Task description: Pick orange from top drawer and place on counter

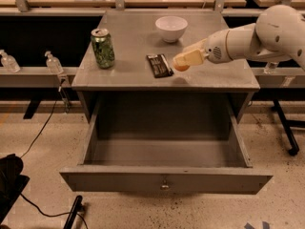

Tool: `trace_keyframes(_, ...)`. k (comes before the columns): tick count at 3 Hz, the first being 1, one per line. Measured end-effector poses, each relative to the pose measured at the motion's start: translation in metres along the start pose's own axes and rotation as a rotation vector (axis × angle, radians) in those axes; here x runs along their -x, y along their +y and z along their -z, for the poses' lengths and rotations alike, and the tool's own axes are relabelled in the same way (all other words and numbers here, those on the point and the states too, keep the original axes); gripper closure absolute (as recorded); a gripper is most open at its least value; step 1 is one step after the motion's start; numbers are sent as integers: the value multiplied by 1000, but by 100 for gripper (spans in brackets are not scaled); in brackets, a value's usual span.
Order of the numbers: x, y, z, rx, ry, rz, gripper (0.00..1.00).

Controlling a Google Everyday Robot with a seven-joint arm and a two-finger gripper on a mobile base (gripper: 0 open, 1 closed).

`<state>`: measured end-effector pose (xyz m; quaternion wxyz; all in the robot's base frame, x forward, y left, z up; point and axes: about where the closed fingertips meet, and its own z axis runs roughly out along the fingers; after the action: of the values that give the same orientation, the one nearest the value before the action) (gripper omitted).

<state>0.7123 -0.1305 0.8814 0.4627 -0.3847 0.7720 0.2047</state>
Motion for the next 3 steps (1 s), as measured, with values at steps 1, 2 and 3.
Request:
trace_keyframes(1, -11, -2, -10, 8, 7, -14, 62)
trace_keyframes(2, -12, -1, -13, 13, 9, -15, 41)
trace_keyframes(3, -12, 1, -16, 18, 10, -15, 17)
